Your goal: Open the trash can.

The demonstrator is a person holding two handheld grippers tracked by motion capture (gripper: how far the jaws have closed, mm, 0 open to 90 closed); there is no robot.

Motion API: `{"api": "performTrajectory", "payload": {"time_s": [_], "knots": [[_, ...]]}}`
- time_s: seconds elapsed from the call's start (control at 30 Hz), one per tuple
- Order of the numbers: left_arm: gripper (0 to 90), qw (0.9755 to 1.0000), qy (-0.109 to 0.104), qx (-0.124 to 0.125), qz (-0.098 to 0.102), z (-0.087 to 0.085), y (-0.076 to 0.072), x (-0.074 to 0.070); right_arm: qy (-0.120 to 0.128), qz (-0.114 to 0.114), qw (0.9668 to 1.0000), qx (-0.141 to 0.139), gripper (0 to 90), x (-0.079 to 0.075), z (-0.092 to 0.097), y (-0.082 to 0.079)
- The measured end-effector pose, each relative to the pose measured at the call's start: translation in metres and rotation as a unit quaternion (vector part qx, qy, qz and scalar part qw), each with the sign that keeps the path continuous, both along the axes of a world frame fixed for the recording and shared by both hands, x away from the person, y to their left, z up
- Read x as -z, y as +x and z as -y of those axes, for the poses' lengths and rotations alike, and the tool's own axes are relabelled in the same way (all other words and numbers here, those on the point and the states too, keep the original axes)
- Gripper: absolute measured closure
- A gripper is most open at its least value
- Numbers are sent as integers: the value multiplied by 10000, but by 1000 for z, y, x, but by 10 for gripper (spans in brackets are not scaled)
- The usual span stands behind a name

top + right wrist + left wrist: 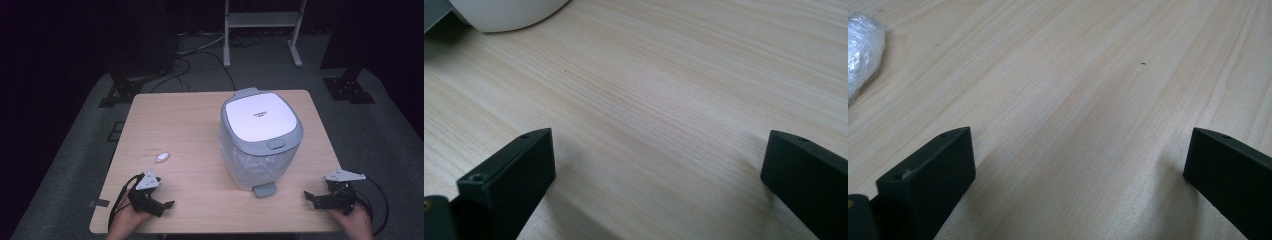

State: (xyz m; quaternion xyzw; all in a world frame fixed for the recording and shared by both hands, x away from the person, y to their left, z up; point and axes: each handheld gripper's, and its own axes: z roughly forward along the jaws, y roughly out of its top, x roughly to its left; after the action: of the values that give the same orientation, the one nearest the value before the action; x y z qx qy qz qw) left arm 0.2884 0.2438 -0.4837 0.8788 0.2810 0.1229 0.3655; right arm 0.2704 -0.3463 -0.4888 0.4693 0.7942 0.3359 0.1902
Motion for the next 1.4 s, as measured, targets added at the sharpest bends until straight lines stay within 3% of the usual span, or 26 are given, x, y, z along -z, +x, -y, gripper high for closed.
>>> {"api": "performTrajectory", "payload": {"time_s": [0.03,0.13,0.17,0.2,0.23,0.3,0.33,0.37,0.4,0.5,0.6,0.63,0.77,0.97,1.4], "knots": [[0,10000,0,0,0,0,0,0,0,0,10000,0,16,0,0,0],[0,10000,4,-1,2,0,0,0,86,110,9999,19,143,-2,2,-4],[0,10000,1,0,3,0,0,0,93,78,9999,33,150,-2,3,-4],[0,10000,0,0,2,0,0,0,104,66,9999,38,223,-4,4,-5],[0,10000,0,0,2,0,0,0,104,66,9999,38,223,-4,4,-5],[0,10000,-1,-9,3,0,0,0,218,-23,9998,3,313,-7,5,-6],[0,10000,-1,-9,3,0,0,0,218,-23,9998,3,313,-7,5,-6],[0,10000,-1,-17,6,0,0,0,249,-62,9997,-24,380,-9,5,-7],[0,10000,-1,-17,5,0,0,0,249,-62,9997,-24,380,-9,5,-7],[0,10000,-4,-39,6,1,1,0,388,-69,9992,-51,513,-15,4,-9],[0,10000,-3,-45,6,1,2,0,455,-59,9989,-74,560,-19,3,-10],[0,10000,-7,-51,9,1,2,0,524,-40,9985,-139,623,-22,4,-11],[0,10000,-5,-47,8,1,2,0,680,-19,9975,-187,714,-27,5,-11],[0,10000,1,-70,13,2,3,0,737,75,9964,-413,897,-38,4,-15],[0,9999,6,-132,10,2,1,0,1018,195,9918,-747,899,-64,-7,-11]]}}
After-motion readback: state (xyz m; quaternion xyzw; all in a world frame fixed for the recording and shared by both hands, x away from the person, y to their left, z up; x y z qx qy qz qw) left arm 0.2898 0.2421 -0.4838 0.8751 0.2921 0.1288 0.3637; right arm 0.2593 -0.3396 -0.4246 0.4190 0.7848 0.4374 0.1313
